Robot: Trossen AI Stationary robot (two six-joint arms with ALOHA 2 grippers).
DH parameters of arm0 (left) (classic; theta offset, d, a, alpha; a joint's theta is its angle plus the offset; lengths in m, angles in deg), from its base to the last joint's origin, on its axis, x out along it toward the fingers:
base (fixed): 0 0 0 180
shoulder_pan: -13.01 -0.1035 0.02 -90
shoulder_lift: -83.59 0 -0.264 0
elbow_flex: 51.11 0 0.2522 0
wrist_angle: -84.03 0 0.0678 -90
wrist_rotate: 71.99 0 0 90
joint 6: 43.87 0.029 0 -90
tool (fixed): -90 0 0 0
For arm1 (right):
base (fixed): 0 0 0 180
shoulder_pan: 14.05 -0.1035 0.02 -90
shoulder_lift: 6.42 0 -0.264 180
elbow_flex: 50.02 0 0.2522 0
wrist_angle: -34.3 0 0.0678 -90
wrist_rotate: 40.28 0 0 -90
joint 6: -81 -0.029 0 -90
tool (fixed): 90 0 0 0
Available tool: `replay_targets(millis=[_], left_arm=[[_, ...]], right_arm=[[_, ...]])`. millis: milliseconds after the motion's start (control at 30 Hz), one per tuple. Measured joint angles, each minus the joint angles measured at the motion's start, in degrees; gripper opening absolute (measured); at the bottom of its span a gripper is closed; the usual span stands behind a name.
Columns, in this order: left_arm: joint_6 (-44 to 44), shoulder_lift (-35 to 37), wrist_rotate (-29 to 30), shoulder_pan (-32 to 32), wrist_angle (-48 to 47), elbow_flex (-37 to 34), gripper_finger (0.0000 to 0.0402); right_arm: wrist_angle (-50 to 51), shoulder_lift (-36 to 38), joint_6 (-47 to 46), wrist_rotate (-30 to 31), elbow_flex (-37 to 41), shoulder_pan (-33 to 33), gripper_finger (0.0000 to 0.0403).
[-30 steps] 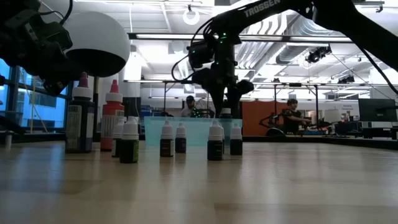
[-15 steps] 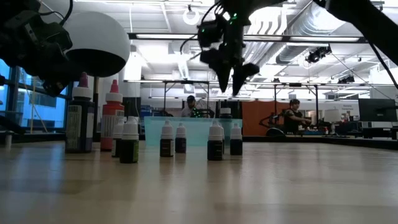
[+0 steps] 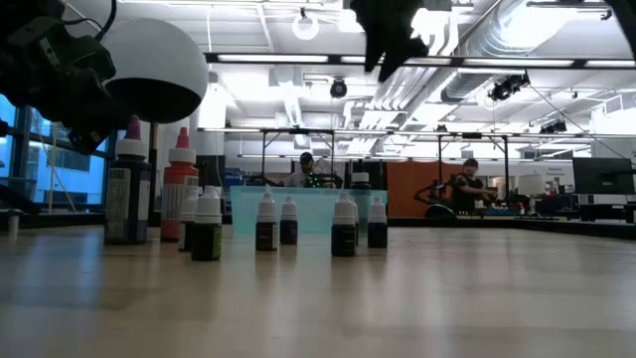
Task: Pick & Place food coloring
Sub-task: Put the large blue dye bottles in the green bin
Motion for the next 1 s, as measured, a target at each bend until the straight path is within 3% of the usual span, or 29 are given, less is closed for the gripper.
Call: replay_targets(millis=[200, 400, 700, 1000], left_arm=[[0.0, 0.0, 0.0, 0.0, 0.0, 0.0, 0.0], [0.0, 0.0, 0.0, 0.0, 0.0, 0.0, 0.0], [0.0, 0.0, 0.0, 0.0, 0.0, 0.0, 0.0], [0.0, 0.0, 0.0, 0.0, 0.0, 0.0, 0.0]], right_arm=[[-0.4, 9.5, 1.3, -3.6, 0.0, -1.0, 0.0206], [-0.3, 18.2, -0.2, -2.5, 0.0, -5.4, 0.0206], [12.9, 24.8, -12.8, 0.5, 0.1, -16.8, 0.0206], [11.3, 29.3, -27.5, -2.3, 8.4, -30.3, 0.0206]])
